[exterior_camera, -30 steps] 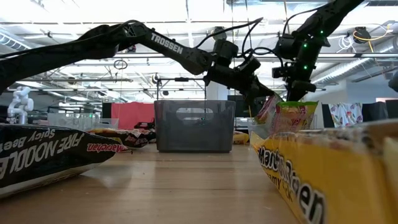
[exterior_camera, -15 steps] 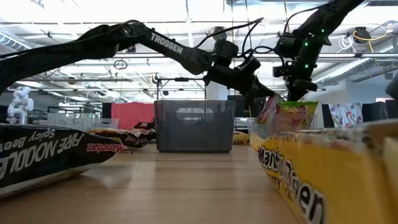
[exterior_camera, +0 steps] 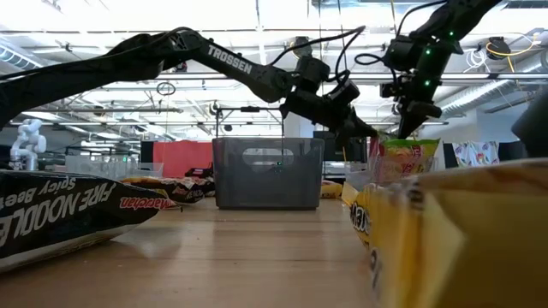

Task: Sort Maruchan noodles
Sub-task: Adjust the green noodle pack

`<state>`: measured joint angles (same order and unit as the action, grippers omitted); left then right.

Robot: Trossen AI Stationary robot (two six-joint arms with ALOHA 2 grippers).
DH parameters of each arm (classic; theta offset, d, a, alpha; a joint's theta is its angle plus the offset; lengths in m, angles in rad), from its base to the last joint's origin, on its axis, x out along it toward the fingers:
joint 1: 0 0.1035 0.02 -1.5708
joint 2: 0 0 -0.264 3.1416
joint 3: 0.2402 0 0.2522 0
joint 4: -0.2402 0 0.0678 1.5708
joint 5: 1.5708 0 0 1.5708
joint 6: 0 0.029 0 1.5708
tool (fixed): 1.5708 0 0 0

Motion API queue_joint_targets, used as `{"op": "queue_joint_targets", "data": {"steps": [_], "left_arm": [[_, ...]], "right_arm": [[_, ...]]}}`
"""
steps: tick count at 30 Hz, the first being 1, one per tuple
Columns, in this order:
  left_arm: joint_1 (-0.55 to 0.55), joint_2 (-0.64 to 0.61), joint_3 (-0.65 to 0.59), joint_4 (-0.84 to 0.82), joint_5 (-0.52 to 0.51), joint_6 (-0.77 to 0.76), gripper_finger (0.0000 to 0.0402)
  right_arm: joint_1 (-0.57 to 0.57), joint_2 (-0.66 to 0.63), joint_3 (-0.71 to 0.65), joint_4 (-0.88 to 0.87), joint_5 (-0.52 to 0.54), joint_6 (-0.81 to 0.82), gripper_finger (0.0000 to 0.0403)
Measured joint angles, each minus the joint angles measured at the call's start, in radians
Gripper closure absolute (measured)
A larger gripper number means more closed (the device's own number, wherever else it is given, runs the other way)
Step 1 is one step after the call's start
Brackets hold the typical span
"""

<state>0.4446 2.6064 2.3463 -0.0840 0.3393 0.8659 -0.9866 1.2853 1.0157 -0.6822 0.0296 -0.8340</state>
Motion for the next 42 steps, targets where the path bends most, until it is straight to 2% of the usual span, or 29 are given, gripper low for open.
{"op": "queue_joint_targets", "data": {"steps": [12,17,30,42], "left_arm": [[-0.003,0.001,0.000,-0.040,-0.010,0.017,0.0401],[-0.013,0.001,-0.001,-0.084,-0.053,0.030,0.0401],[-0.030,-0.053,-0.002,-0.134,-0.060,-0.024,0.0401],[-0.046,-0.071,-0.001,-0.260,-0.042,-0.059,0.0401]], "right_arm": [[0.024,-0.051,0.000,-0.089,-0.012,-0.009,0.0403],[0.054,-0.070,0.000,-0.129,-0.083,-0.006,0.0403],[0.068,-0.070,0.000,-0.170,-0.079,0.009,0.0403],[0.072,-0.070,0.000,-0.190,-0.082,0.006,0.0403]]}}
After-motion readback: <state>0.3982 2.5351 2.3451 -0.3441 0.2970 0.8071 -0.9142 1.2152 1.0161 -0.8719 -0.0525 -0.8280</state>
